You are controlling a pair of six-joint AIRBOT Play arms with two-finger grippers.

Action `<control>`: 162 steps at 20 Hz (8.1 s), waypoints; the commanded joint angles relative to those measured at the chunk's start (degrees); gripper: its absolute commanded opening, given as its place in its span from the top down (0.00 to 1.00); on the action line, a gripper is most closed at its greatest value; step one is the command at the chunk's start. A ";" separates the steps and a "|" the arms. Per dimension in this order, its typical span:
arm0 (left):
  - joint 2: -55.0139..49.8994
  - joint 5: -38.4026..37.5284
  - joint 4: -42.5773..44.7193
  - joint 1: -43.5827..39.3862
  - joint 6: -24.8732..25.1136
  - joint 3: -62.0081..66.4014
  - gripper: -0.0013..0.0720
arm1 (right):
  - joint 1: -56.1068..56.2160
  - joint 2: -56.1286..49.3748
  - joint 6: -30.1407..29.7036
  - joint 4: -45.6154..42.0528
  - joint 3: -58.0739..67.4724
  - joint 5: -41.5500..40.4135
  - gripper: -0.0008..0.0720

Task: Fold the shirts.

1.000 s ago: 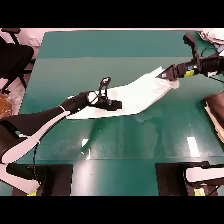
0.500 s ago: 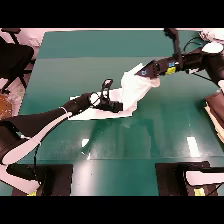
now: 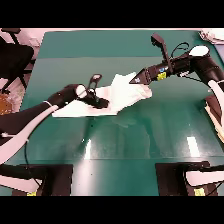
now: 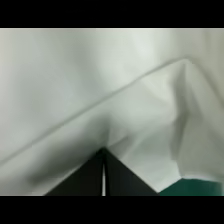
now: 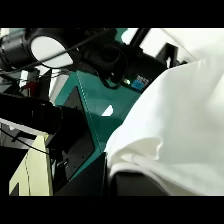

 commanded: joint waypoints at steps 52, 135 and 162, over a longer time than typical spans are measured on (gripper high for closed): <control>6.67 3.43 -8.15 7.87 7.58 -3.43 0.95 | 8.68 -7.89 27.43 -22.05 31.26 -0.24 0.97; 24.52 -21.62 -11.96 28.92 23.17 -3.43 0.95 | 13.79 -24.02 22.62 -9.53 25.49 -16.59 0.97; 24.52 -42.40 -21.07 28.92 14.62 -3.43 0.95 | -44.87 -5.51 75.49 -12.26 31.93 -38.88 0.97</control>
